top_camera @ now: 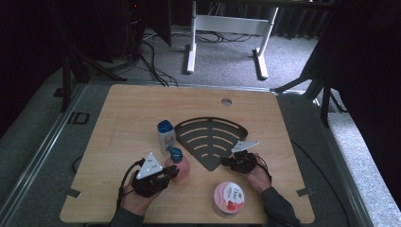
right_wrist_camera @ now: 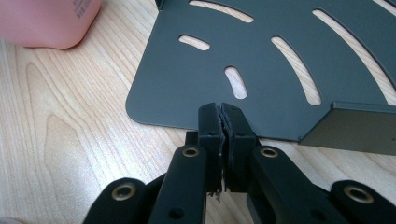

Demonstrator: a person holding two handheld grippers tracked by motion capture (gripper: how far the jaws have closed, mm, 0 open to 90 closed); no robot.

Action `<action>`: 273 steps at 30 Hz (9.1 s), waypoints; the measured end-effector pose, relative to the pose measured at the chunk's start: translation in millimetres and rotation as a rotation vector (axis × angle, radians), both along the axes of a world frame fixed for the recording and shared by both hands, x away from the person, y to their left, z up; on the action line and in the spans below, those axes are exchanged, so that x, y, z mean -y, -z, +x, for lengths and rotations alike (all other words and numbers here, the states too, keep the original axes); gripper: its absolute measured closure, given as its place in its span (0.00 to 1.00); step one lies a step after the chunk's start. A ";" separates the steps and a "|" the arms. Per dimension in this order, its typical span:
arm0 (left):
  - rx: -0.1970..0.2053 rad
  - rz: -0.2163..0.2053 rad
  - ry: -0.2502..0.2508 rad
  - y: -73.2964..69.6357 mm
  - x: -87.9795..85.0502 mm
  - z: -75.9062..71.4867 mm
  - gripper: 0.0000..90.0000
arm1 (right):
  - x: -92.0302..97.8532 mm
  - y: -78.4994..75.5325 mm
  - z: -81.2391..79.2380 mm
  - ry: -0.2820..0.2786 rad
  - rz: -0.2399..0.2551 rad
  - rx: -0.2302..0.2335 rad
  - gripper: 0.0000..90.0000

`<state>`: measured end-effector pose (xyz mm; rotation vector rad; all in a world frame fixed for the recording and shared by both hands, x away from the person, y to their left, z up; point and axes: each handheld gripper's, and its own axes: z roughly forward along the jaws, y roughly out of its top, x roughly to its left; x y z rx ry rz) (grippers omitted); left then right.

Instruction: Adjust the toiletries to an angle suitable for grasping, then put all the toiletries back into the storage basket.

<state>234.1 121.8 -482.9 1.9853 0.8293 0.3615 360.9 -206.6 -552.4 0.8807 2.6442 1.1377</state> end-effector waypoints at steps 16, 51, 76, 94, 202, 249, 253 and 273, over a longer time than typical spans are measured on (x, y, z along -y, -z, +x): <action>-0.051 0.124 -0.001 34.0 33.2 16.3 1.00 | 0.0 0.0 0.2 0.001 0.000 -0.001 0.98; -0.053 0.102 0.033 39.4 22.9 62.7 0.98 | 6.3 -1.2 -0.9 0.017 -0.006 -0.008 0.99; -0.139 0.098 0.198 57.0 46.9 25.4 0.72 | 60.9 -17.3 -60.7 -0.070 0.001 -0.007 0.76; -0.160 0.094 0.238 59.4 55.8 22.7 0.52 | 82.1 -14.1 -72.0 -0.158 0.037 -0.028 0.52; -0.019 0.141 0.438 51.9 112.4 22.9 0.20 | 46.8 -28.2 -91.7 -0.351 -0.011 0.082 0.22; 0.009 0.143 0.396 38.0 111.0 46.4 0.20 | 43.2 -41.6 -65.9 -0.335 -0.017 0.116 0.22; 0.020 0.147 0.392 34.9 110.7 48.8 0.20 | 43.0 -43.6 -62.6 -0.335 -0.016 0.118 0.22; 0.053 0.152 0.367 20.7 111.8 65.4 0.20 | 41.8 -57.9 -42.3 -0.333 -0.020 0.146 0.20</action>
